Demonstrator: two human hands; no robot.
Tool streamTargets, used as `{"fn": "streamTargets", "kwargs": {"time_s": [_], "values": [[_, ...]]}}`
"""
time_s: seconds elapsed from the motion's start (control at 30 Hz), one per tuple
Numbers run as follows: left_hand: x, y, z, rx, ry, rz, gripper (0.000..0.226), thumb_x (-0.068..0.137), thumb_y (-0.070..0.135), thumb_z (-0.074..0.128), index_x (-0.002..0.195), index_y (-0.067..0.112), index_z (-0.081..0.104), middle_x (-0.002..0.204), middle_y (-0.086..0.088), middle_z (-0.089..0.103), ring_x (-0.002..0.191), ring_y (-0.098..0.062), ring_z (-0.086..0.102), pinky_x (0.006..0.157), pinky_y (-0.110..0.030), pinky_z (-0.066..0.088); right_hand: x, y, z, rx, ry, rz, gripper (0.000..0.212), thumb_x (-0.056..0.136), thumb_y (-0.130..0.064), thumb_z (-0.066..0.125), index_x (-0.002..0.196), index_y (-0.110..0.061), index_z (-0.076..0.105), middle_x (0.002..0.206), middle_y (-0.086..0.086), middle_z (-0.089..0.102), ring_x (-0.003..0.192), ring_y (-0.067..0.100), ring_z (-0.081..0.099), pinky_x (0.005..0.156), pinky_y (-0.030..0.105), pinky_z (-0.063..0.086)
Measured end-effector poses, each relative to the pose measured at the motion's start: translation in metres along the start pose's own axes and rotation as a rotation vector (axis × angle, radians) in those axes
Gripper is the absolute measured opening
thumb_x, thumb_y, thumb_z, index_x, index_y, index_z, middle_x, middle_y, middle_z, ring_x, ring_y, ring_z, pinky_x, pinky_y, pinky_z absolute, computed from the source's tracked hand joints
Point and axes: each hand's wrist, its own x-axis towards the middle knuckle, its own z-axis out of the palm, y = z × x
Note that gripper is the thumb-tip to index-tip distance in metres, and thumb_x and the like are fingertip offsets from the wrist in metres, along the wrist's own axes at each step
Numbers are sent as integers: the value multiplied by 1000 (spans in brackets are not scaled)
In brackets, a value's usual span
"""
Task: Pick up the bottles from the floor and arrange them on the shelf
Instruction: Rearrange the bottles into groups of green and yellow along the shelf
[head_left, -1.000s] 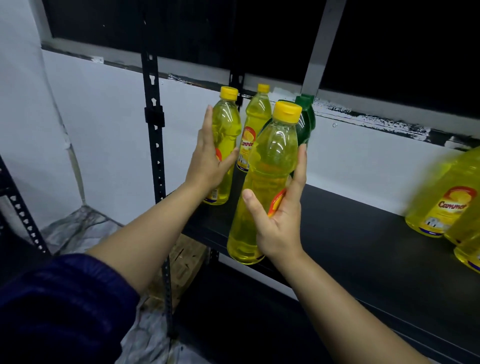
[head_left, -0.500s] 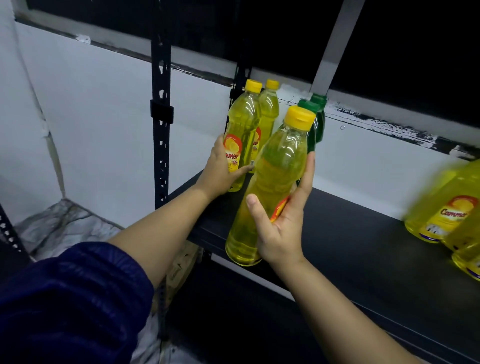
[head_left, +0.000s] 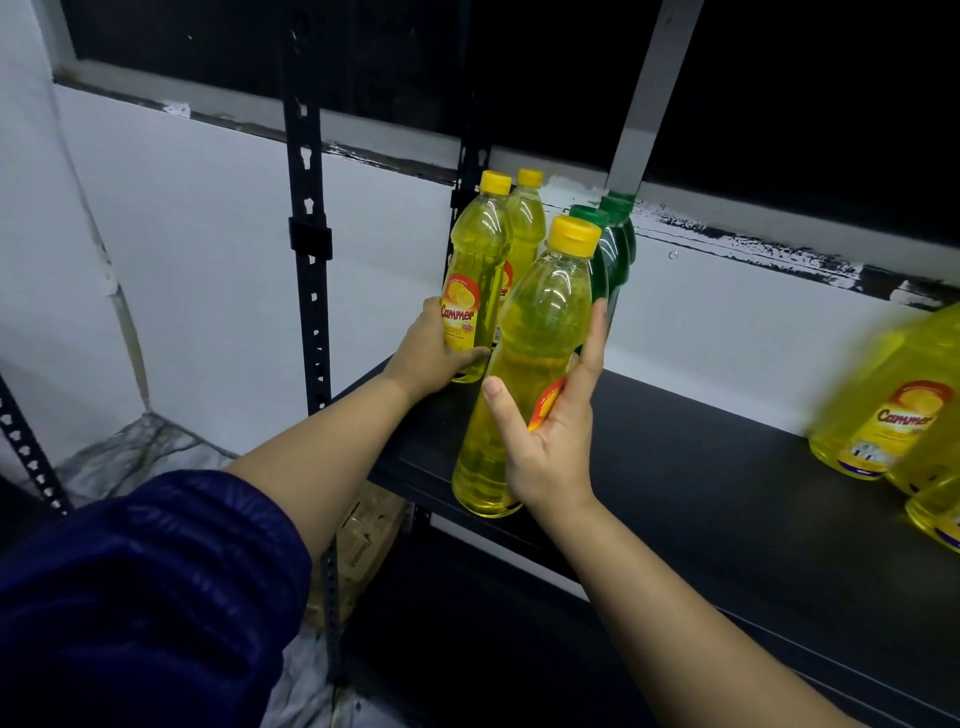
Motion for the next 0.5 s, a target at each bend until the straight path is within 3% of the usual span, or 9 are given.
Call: {"fn": "streamTargets", "kwargs": {"time_s": [0.5], "values": [[2, 3, 1, 0, -15, -24, 67, 87, 28, 81, 138, 14, 40, 132, -11, 61, 120, -29, 61, 100, -45, 55, -3, -1, 0, -33, -9, 46, 102, 95, -52, 72, 164, -50, -3, 172, 8, 28, 155, 29, 36, 121, 59, 38]]}}
